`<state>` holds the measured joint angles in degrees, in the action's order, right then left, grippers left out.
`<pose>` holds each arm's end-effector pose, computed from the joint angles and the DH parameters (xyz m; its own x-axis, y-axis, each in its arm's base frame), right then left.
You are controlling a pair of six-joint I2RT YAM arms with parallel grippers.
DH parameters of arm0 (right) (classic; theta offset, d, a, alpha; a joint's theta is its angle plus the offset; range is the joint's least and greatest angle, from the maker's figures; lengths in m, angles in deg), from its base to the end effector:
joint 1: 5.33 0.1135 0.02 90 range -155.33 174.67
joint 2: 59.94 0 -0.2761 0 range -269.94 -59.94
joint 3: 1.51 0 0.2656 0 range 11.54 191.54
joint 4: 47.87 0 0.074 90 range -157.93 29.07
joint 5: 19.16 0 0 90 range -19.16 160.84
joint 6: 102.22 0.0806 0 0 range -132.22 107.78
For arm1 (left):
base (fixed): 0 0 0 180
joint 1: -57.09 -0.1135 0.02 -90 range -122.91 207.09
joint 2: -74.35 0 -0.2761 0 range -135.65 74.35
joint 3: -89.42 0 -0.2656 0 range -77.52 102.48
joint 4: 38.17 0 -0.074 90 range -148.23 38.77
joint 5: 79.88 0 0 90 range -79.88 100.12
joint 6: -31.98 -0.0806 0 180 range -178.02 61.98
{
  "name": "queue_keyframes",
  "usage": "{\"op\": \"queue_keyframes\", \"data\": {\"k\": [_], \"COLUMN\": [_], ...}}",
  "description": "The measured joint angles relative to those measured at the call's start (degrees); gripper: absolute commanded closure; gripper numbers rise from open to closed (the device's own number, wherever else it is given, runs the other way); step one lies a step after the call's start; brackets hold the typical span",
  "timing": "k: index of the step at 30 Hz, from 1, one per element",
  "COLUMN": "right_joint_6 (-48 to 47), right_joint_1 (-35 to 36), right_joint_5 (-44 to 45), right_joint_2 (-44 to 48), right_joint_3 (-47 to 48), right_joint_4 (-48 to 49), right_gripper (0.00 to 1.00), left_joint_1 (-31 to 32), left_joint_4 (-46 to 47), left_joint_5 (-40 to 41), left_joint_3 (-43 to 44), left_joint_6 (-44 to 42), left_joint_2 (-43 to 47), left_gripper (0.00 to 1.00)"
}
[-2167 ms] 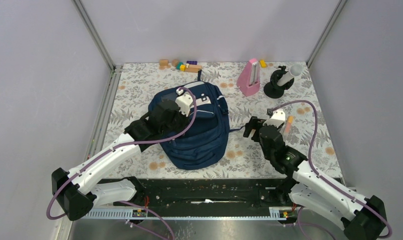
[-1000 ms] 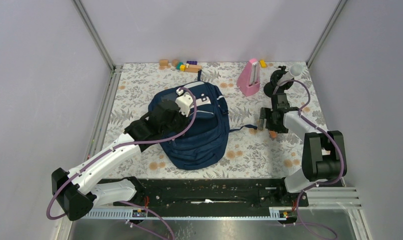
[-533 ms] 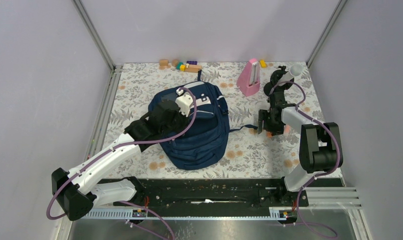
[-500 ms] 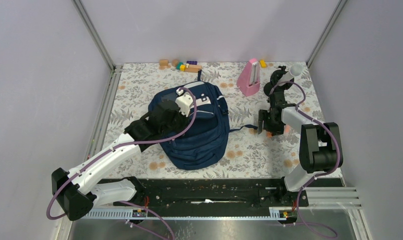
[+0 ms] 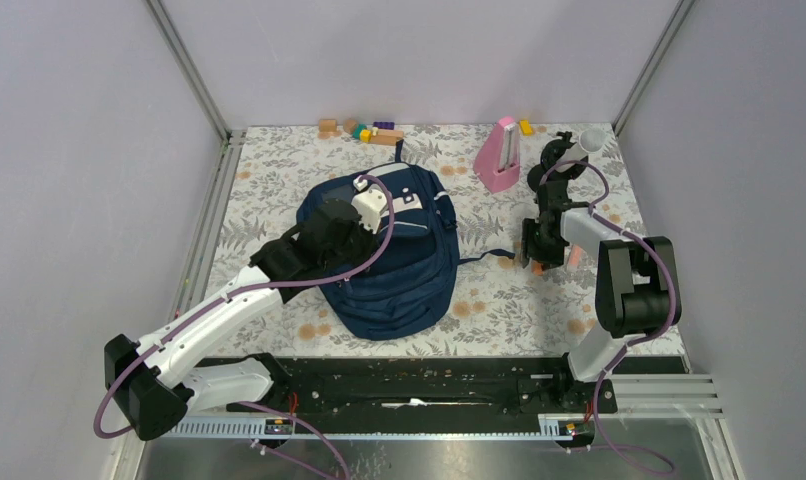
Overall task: Pack the student bag
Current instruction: Pick up the stationery from the center of the board.
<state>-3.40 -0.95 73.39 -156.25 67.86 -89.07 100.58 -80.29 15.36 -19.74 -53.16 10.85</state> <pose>0.3439 0.0227 0.1242 -0.9236 0.0829 -0.3743 0.0828 0.9964 0.0163 0.2132 -0.1921 0.3065 -0.4658 0.3256 -0.8228 0.5936 0.8046 -0.0177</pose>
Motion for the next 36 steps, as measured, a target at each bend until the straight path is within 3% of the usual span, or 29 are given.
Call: {"op": "queue_keyframes", "data": {"k": [14, 21, 28, 36], "right_joint_6": [-0.70, -0.92, 1.36, 5.66], "right_joint_1": [-0.02, -0.02, 0.61, 12.66], "right_joint_5": [-0.28, -1.01, -10.10, -22.40], "right_joint_2": [-1.11, 3.13, 19.10, 31.06], "right_joint_3": [0.46, -0.09, -5.35, -6.49], "right_joint_4": [-0.42, -2.75, -5.07, -10.47], "right_gripper": [0.99, 1.00, 1.00, 1.00], "left_joint_1": [0.00, 0.00, 0.00, 0.00], "left_joint_4": [-0.02, -0.02, -0.02, -0.02], "left_joint_5": [0.04, 0.04, 0.04, 0.02], "left_joint_3": [0.00, 0.00, 0.00, 0.00], "left_joint_6": [0.00, 0.00, 0.04, 0.13], "left_joint_2": [0.00, 0.00, 0.00, 0.00], "left_gripper": [1.00, 1.00, 1.00, 1.00]}}
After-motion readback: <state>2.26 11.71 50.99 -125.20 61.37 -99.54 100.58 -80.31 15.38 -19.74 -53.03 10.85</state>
